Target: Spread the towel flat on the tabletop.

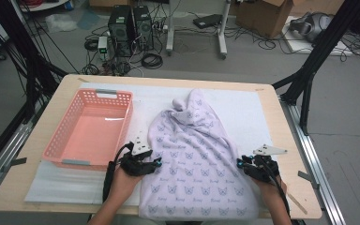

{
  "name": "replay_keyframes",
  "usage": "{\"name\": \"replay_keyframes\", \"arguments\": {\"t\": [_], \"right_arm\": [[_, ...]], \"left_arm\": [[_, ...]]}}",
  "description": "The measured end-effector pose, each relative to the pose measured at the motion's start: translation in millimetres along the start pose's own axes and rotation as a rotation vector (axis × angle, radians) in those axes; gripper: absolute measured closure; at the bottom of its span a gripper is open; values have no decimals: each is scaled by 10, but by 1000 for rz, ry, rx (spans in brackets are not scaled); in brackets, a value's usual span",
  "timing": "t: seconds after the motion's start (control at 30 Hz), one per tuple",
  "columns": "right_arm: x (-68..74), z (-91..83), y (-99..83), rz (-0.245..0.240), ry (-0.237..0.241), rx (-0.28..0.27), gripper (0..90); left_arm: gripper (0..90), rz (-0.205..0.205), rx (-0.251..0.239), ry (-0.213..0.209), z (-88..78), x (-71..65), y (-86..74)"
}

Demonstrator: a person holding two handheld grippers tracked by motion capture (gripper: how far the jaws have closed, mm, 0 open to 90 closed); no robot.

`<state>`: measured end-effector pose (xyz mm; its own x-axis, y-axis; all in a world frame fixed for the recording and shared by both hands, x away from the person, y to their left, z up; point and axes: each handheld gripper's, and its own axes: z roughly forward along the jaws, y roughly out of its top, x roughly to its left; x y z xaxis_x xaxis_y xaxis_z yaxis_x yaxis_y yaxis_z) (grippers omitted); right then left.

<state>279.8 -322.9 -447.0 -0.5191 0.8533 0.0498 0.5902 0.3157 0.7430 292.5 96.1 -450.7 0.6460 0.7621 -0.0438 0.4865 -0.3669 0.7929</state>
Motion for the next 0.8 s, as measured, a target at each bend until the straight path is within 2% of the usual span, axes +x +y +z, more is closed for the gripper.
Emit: {"name": "replay_keyframes", "arguments": {"t": [0.03, 0.07, 0.1, 0.13, 0.2, 0.27, 0.37, 0.47, 0.57, 0.7, 0.73, 0.77, 0.8], "right_arm": [[-1, -5, -3, 9, 33, 3, 856], [11, -8, -6, 4, 32, 6, 869], [22, -13, -6, -5, 26, 7, 872], [29, -23, -7, -7, 22, 11, 874], [28, -54, -30, -1, 22, 12, 877], [32, -110, -74, 10, 22, 15, 877], [50, -231, -156, -5, 19, 31, 880], [31, -355, -236, -2, 6, 42, 881], [8, -471, -331, 19, 10, 45, 881], [51, -591, -426, 15, 13, 61, 881], [66, -617, -437, 11, 13, 63, 881], [75, -640, -443, 7, 13, 65, 880], [83, -651, -440, 7, 18, 64, 870]], "left_arm": [[583, 0, -2, -6, -5, 6, -3], [647, 0, -7, -14, -19, 23, -11], [754, -16, -7, -51, -33, 50, -24], [827, -29, -5, -67, -46, 69, -34], [849, -33, -3, -84, -69, 82, -49], [853, -38, -5, -92, -104, 69, -76], [854, -57, 0, -117, -190, 58, -134], [854, -53, 3, -134, -276, 42, -173], [851, -45, -16, -163, -322, 8, -205], [843, -44, -42, -188, -353, -26, -194], [827, -44, -57, -191, -359, -32, -189], [755, -54, -77, -186, -355, -40, -182], [634, -60, -86, -184, -346, -38, -170]]}}
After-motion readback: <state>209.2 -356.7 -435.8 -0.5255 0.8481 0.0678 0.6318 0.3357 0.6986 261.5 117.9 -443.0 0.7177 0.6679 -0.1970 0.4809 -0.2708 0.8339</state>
